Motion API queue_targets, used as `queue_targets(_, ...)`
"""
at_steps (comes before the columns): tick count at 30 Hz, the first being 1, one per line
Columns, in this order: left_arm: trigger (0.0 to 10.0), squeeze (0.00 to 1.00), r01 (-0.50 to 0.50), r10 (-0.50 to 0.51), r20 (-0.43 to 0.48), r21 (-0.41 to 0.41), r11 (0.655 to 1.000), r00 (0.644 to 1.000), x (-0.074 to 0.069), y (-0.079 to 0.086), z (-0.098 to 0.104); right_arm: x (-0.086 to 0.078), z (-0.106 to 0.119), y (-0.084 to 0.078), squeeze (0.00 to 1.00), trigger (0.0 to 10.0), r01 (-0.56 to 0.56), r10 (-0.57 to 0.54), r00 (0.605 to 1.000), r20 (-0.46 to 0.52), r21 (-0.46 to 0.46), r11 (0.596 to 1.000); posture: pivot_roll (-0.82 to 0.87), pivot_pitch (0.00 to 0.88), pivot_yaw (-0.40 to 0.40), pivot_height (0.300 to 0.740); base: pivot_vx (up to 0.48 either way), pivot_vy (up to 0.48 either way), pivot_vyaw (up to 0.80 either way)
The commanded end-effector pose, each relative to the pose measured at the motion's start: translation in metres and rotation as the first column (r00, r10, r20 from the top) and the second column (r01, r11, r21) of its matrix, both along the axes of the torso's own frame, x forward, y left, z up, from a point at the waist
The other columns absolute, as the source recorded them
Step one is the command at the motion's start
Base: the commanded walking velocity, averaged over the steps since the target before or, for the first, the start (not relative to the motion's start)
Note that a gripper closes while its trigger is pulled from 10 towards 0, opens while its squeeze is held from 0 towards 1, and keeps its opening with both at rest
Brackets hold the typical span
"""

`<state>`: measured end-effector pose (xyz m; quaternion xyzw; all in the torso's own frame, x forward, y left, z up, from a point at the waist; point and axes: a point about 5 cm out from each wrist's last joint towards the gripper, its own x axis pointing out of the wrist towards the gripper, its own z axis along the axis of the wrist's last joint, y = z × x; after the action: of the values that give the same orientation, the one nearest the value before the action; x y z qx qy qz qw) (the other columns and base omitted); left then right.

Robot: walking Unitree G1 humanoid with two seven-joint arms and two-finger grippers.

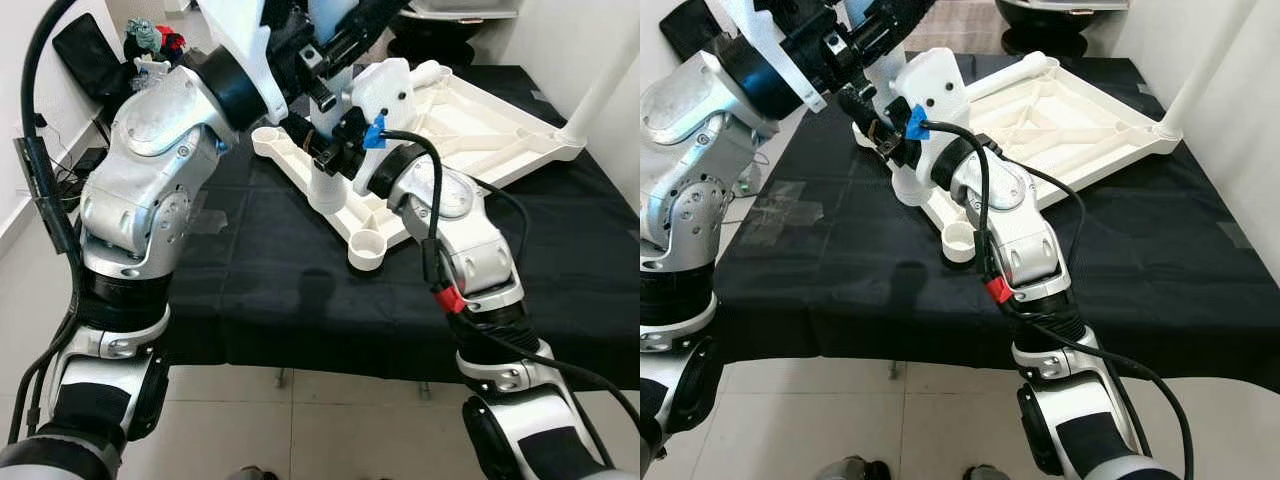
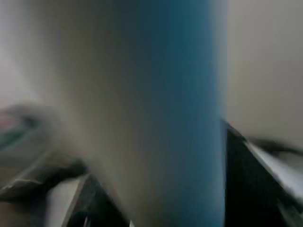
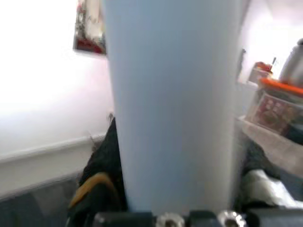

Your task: Building children table

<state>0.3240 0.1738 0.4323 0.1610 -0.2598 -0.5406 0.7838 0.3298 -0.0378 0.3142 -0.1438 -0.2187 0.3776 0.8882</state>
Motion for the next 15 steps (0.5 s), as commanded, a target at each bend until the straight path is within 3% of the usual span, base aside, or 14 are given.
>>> queue_targets(1,0.0,0.00,-0.656,0.671,-0.217,-0.551,0.515,0.709,-0.034,0.197,0.022,-0.007,-0.002,-0.023,0.00,0.0,0.018,-0.019,0.998,0.053,0.025,1.000,0.00,0.065,0.002,0.740,0.000,0.000,0.00)
queue_targets(2,0.0,0.00,-0.661,0.672,-0.253,-0.591,0.463,0.696,-0.050,0.222,0.020,-0.007,-0.002,-0.022,0.00,0.5,0.020,-0.022,0.998,0.054,0.024,0.999,0.00,0.065,0.003,0.740,0.000,0.000,0.00)
queue_targets(3,0.0,0.00,-0.661,0.672,-0.253,-0.591,0.463,0.696,-0.050,0.222,0.020,-0.007,-0.002,-0.022,0.00,0.5,0.020,-0.022,0.998,0.054,0.024,0.999,0.00,0.065,0.003,0.740,0.000,0.000,0.00)
queue_targets(4,0.0,0.00,-0.666,0.672,-0.263,-0.591,0.454,0.692,-0.050,0.223,0.020,-0.007,-0.003,-0.022,0.00,10.0,0.027,-0.029,0.998,0.055,0.030,0.999,0.00,0.067,0.006,0.740,0.000,0.000,0.00)
queue_targets(7,0.0,0.00,-0.666,0.668,-0.268,-0.593,0.454,0.694,-0.050,0.223,0.020,-0.007,-0.003,-0.023,0.00,10.0,0.034,-0.036,0.998,0.053,0.046,0.998,0.00,0.067,0.004,0.740,0.000,0.000,0.00)
queue_targets(8,0.0,0.00,-0.647,0.643,-0.272,-0.604,0.465,0.716,-0.050,0.222,0.021,-0.007,-0.004,-0.024,1.00,10.0,0.028,-0.030,0.999,0.040,0.061,0.998,0.00,0.067,0.004,0.740,0.000,0.000,0.00)
queue_targets(9,0.0,0.00,-0.647,0.643,-0.272,-0.604,0.465,0.716,-0.050,0.222,0.021,-0.007,-0.004,-0.024,1.00,10.0,0.028,-0.030,0.999,0.040,0.061,0.998,0.00,0.067,0.004,0.740,0.000,0.000,0.00)
queue_targets(11,0.0,0.00,-0.580,0.564,-0.255,-0.623,0.525,0.785,-0.053,0.220,0.021,-0.010,-0.010,-0.028,1.00,10.0,-0.026,0.026,1.000,0.001,0.067,0.997,0.00,0.066,0.006,0.740,0.000,0.000,0.00)
queue_targets(12,0.0,0.00,-0.580,0.564,-0.255,-0.623,0.525,0.785,-0.053,0.220,0.021,-0.010,-0.010,-0.028,1.00,10.0,-0.026,0.026,1.000,0.001,0.067,0.997,0.00,0.066,0.006,0.740,0.000,0.000,0.00)
queue_targets(13,0.0,0.00,-0.540,0.520,-0.239,-0.626,0.563,0.820,-0.056,0.221,0.019,-0.011,-0.015,-0.032,1.00,10.0,-0.039,0.040,0.999,-0.010,0.038,0.999,0.00,0.068,0.004,0.740,0.000,0.000,0.00)
queue_targets(15,0.0,0.00,-0.540,0.520,-0.239,-0.626,0.563,0.820,-0.056,0.221,0.019,-0.011,-0.015,-0.032,1.00,10.0,-0.039,0.040,0.999,-0.010,0.038,0.999,0.00,0.068,0.004,0.740,0.000,0.000,0.00)
